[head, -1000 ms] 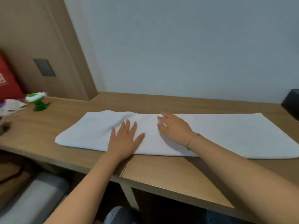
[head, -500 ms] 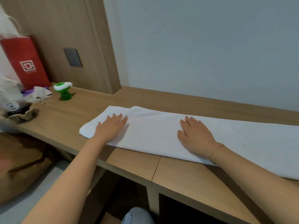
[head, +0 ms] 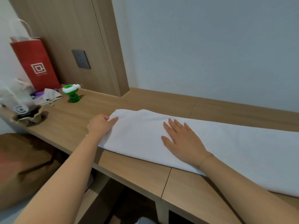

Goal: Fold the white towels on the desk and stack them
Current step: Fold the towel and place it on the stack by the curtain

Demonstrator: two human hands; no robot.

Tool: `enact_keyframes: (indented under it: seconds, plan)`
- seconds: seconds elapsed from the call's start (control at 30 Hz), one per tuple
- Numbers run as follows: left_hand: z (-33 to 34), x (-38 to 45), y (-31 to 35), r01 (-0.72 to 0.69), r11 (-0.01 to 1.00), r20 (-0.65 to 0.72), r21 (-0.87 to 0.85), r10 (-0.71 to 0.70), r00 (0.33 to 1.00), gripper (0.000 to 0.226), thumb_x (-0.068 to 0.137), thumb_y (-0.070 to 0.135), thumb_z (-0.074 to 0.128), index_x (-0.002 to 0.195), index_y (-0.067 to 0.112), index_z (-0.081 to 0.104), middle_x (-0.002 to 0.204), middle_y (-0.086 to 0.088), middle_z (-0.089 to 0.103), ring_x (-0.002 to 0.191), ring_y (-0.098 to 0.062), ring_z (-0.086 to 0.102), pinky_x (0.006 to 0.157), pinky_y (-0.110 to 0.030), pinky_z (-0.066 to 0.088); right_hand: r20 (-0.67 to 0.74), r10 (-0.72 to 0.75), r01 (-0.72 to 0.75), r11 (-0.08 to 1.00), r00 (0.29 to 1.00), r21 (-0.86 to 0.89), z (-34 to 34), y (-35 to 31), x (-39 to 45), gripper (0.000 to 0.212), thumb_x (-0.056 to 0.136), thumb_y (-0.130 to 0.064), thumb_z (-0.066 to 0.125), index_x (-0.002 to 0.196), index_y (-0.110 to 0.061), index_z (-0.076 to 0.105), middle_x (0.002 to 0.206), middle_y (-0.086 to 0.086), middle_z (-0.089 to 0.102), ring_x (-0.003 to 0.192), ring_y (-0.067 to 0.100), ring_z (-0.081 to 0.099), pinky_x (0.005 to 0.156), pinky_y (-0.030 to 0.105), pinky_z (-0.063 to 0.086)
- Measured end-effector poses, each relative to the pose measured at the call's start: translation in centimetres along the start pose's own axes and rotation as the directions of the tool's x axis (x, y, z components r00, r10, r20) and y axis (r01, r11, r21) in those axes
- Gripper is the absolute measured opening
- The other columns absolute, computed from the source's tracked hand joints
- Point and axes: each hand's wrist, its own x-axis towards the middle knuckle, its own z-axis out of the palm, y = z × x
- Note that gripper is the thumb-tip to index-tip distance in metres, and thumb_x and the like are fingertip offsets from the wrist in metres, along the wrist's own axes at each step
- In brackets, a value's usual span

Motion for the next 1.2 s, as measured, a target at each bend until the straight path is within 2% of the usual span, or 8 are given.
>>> enact_keyframes:
  seconds: [0.17, 0.4, 0.5, 0.6, 0.7, 0.83, 1.07, 1.2]
  plan:
    - [-1.6, 0.5, 0.8, 0.11, 0.99, 0.174, -0.082, -0.095, 0.98, 0.042, 0.086, 0.049, 0.069, 0.089, 0.009, 0.056, 0.095, -0.008, 0.062, 0.088, -0.027, 0.056, 0.076, -0.038, 0.042, -0.003, -0.005, 0.006, 1.0, 1.0, 0.013, 0.0, 0.1, 0.1, 0.063, 0.1, -0.054, 0.017, 0.156, -0.025, 0.009, 0.163, -0.003, -0.001, 0.149, 0.012, -0.006, 0.121, 0.035, -0.005]
    - [-0.7, 0.9, -0.7, 0.033, 0.979, -0.074, -0.2, -0.049, 0.996, 0.031, 0.093, 0.032, 0.065, 0.11, 0.011, 0.05, 0.111, -0.013, 0.061, 0.093, -0.026, 0.053, 0.08, -0.039, 0.043, 0.0, -0.005, 0.005, 1.0, 1.0, 0.026, 0.1, 0.2, 0.1, 0.064, 0.1, -0.055, 0.017, 0.156, -0.026, 0.007, 0.163, -0.004, -0.003, 0.149, 0.011, -0.007, 0.121, 0.034, -0.007]
    - [-0.5, 0.5, 0.1, 0.019, 1.0, -0.111, -0.001, -0.019, 0.994, 0.036, 0.097, 0.033, 0.057, 0.125, 0.013, 0.047, 0.12, -0.013, 0.059, 0.103, -0.03, 0.054, 0.09, -0.044, 0.043, 0.002, -0.009, 0.009, 1.0, 1.0, 0.028, 0.1, 0.2, 0.1, 0.064, 0.1, -0.055, 0.016, 0.156, -0.026, 0.006, 0.163, -0.004, -0.004, 0.149, 0.011, -0.008, 0.121, 0.034, -0.008]
    - [0.3, -0.6, 1.5, -0.101, 0.916, -0.291, 0.389, 0.225, 0.93, 0.037, 0.101, 0.032, 0.046, 0.133, 0.012, 0.045, 0.126, -0.015, 0.048, 0.114, -0.033, 0.046, 0.095, -0.045, 0.034, 0.003, -0.008, 0.008, 1.0, 1.0, 0.027, 0.1, 0.2, 0.1, 0.064, 0.1, -0.055, 0.016, 0.156, -0.025, 0.005, 0.163, -0.004, -0.005, 0.149, 0.011, -0.009, 0.121, 0.034, -0.008]
    - [2.0, -1.9, 3.6, -0.362, 0.818, -0.112, 0.447, 0.453, 0.884, 0.041, 0.103, 0.04, 0.034, 0.134, 0.02, 0.05, 0.14, -0.011, 0.043, 0.13, -0.031, 0.037, 0.102, -0.046, 0.03, 0.001, -0.006, 0.006, 0.999, 1.0, 0.034, 0.2, 0.2, 0.0, 0.064, 0.1, -0.054, 0.015, 0.156, -0.025, 0.004, 0.163, -0.004, -0.005, 0.149, 0.01, -0.01, 0.121, 0.034, -0.009]
    - [3.5, -0.9, 2.9, -0.451, 0.757, 0.269, 0.473, 0.363, 0.892, 0.06, 0.1, 0.054, 0.011, 0.156, 0.034, 0.012, 0.165, -0.002, 0.006, 0.151, -0.024, -0.001, 0.121, -0.05, 0.007, 0.009, -0.005, 0.004, 1.0, 1.0, 0.021, 0.2, 0.2, 0.0, 0.064, 0.1, -0.055, 0.014, 0.156, -0.025, 0.001, 0.163, -0.001, -0.008, 0.149, 0.014, -0.012, 0.121, 0.034, -0.008]
    - [2.3, 2.1, 1.0, -0.389, 0.841, 0.265, 0.375, 0.304, 0.915, 0.058, 0.104, 0.049, 0.016, 0.157, 0.029, 0.005, 0.165, 0.001, -0.007, 0.151, -0.019, -0.008, 0.121, -0.05, 0.004, -0.004, 0.131, -0.131, 0.991, 0.991, -0.042, 0.4, 0.1, 0.0, 0.076, 0.095, -0.065, 0.011, 0.156, -0.02, -0.001, 0.162, 0.008, -0.01, 0.149, 0.028, -0.013, 0.121, 0.04, -0.005]
    - [1.3, 0.8, 1.4, -0.376, 0.897, 0.222, 0.232, 0.328, 0.918, 0.056, 0.105, 0.044, 0.024, 0.157, 0.023, 0.017, 0.165, 0.0, 0.003, 0.151, -0.019, 0.007, 0.122, -0.044, 0.01, -0.02, 0.161, -0.162, 0.986, 0.987, -0.046, 0.3, 0.0, -0.1, 0.079, 0.094, -0.066, 0.011, 0.156, -0.019, 0.001, 0.163, 0.008, -0.007, 0.149, 0.029, -0.01, 0.121, 0.041, -0.004]
